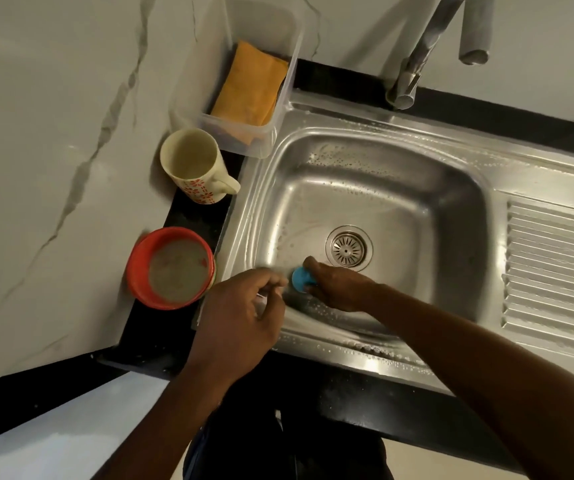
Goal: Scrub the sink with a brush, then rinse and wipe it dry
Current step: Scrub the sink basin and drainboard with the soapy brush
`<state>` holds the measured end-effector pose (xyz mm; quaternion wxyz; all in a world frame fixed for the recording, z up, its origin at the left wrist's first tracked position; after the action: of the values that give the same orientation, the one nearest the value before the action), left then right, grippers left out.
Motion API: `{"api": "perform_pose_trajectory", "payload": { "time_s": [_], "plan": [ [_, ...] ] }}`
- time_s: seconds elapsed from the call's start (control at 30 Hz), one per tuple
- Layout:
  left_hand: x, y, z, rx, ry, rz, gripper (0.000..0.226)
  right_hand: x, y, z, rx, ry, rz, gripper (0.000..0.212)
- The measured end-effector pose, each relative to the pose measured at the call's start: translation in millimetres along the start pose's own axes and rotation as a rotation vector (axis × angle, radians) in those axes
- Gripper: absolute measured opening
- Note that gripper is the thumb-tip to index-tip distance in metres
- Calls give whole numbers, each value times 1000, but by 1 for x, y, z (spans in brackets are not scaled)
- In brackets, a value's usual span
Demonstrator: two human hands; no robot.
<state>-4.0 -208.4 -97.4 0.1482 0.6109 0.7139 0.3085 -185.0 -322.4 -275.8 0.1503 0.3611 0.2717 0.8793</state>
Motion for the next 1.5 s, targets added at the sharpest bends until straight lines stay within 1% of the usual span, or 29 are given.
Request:
{"api": "perform_pose_trajectory", "payload": {
  "time_s": [0.07, 0.1, 0.17, 0.2, 0.23, 0.3, 0.37, 0.43, 0.5, 0.57, 0.63, 0.67, 0.7, 0.73, 0.8, 0.87, 0.9, 0.97, 1.03, 1.13, 1.17, 1.2, 1.23, 1.27, 1.3, 1.37, 1.43, 1.5],
  "plan": [
    [-5, -3, -1, 3, 11, -15, 18, -9, 1, -1, 88, 20, 12, 42],
    [-8, -6, 0, 3, 18, -20, 18, -17, 8, -5, 93, -6, -8, 43],
    [-13, -11, 1, 3, 35, -23, 18, -39, 39, -21, -31, -143, -144, 46],
    [-15, -13, 2, 8, 46, -27, 19, -50, 60, -33, -115, -230, -237, 48],
    [-17, -15, 3, 14, 58, -32, 19, -61, 81, -45, -154, -280, -328, 51],
    [-21, -20, 4, 30, 89, -35, 18, -76, 112, -65, -155, -344, -455, 53],
    [-25, -23, 3, 39, 115, -40, 19, -85, 118, -70, -159, -371, -515, 48],
    [-28, -25, 1, 23, 129, -43, 19, -89, 100, -53, -172, -326, -460, 47],
    [-31, -27, -2, -2, 124, -52, 20, -82, 61, -25, -133, -241, -289, 49],
    [-33, -29, -5, -10, 119, -46, 21, -55, 18, -3, -13, -123, -91, 47],
    [-36, -30, -7, 0, 114, -47, 21, -25, -2, -1, 64, -48, 54, 43],
    [-37, -30, -7, -1, 112, -51, 21, -18, 0, -10, 67, -30, 89, 41],
    [-37, -31, -6, -3, 112, -53, 21, -19, 10, -23, 72, -55, 83, 39],
    [-37, -32, -5, -1, 117, -54, 21, -26, 27, -37, 70, -101, 36, 40],
    [-38, -35, -1, 14, 140, -47, 22, -51, 72, -64, 58, -196, -163, 42],
    [-39, -37, 3, 46, 174, -41, 23, -74, 113, -73, -16, -258, -354, 38],
    [-40, -37, 4, 53, 187, -41, 23, -86, 122, -71, -67, -265, -408, 37],
    [-41, -38, 4, 47, 196, -39, 24, -106, 117, -50, -152, -233, -416, 43],
    [-43, -37, 3, 22, 177, -41, 23, -111, 80, -21, -139, -185, -314, 49],
    [-46, -36, 0, -15, 139, -45, 23, -70, 15, 12, 20, -57, -25, 43],
    [-47, -35, -1, -14, 133, -44, 23, -52, 4, 14, 88, -23, 74, 42],
    [-48, -35, -1, -8, 134, -42, 23, -38, 0, 11, 129, 0, 139, 41],
    [-49, -36, -1, -2, 138, -38, 23, -33, 4, 3, 138, -2, 166, 41],
    [-49, -37, -1, 2, 144, -38, 22, -36, 13, -6, 127, -17, 149, 43],
    [-50, -37, 0, 2, 149, -46, 21, -46, 28, -15, 104, -54, 93, 46],
    [-50, -36, 0, 20, 157, -61, 21, -74, 70, -33, 29, -155, -124, 50],
    [-50, -36, 0, 41, 173, -57, 21, -96, 109, -46, -75, -226, -322, 49],
    [-50, -36, -1, 44, 195, -49, 22, -108, 121, -50, -154, -236, -395, 44]
  ]
}}
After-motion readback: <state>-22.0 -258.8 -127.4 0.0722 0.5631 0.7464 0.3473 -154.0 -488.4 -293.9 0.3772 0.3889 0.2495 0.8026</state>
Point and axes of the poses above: each hand's wrist, its own x-axis away from the middle knuckle, its own y-axis out of the back of the hand, z = x × y, the point moved 4 cm from there along -x, towards the middle knuckle, and after that the axes turned 7 degrees about -x, right-handed, at the moved point
